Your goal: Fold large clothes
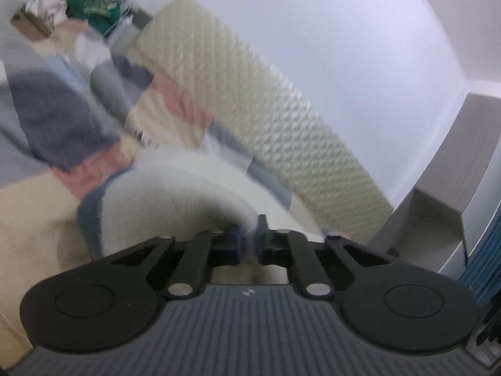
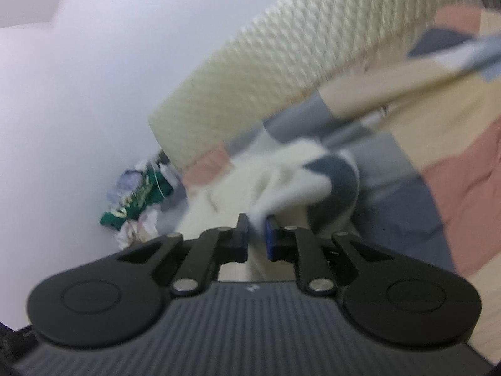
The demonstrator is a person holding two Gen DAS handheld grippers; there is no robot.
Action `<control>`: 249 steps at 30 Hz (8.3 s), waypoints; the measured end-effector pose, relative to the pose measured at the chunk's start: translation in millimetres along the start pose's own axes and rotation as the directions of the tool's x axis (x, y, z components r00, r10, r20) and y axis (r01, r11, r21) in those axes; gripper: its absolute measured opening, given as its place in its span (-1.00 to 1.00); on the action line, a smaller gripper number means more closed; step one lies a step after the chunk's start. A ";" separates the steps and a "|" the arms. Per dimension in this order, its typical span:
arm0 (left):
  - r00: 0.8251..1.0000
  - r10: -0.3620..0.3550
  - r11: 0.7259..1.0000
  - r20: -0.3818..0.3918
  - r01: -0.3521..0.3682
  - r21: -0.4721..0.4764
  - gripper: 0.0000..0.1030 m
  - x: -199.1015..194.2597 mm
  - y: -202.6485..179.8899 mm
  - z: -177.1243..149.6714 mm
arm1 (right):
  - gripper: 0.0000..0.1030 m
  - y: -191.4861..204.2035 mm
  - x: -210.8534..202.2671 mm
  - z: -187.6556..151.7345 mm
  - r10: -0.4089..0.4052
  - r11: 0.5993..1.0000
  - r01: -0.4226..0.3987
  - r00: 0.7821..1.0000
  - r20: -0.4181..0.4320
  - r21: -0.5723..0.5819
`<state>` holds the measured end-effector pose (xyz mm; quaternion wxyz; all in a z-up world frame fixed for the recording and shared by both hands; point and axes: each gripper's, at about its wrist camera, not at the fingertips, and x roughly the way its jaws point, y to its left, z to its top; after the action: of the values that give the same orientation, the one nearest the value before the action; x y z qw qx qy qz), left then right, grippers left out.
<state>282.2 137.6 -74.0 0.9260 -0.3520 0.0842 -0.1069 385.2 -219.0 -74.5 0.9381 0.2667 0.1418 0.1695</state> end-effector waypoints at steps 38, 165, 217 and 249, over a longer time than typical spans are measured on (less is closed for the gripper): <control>0.858 0.449 0.893 -0.250 -0.420 0.163 -0.84 -153.3 -22.7 -44.5 | -0.74 30.7 -139.6 -108.5 -0.259 0.964 0.262 0.907 -0.331 -0.036; 0.885 0.202 0.969 -0.420 -0.117 0.218 -0.73 278.1 7.5 46.3 | -0.71 -2.1 126.9 41.2 -0.205 0.974 0.185 0.967 -0.153 -0.133; 0.750 0.510 0.860 -0.421 -0.440 0.258 0.34 -186.8 -35.8 -43.2 | 0.11 86.9 -230.1 -116.2 -0.329 0.943 0.316 0.831 -0.449 -0.105; 0.626 0.766 0.631 -0.144 -0.691 0.352 -0.61 -159.0 0.7 111.8 | -0.83 26.1 -245.1 62.8 -0.598 0.784 0.549 0.793 -0.114 -0.290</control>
<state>155.1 249.9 20.9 0.9044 -0.1419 0.3355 0.2220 180.1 -323.0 34.2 0.9510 0.0758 0.2878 -0.0834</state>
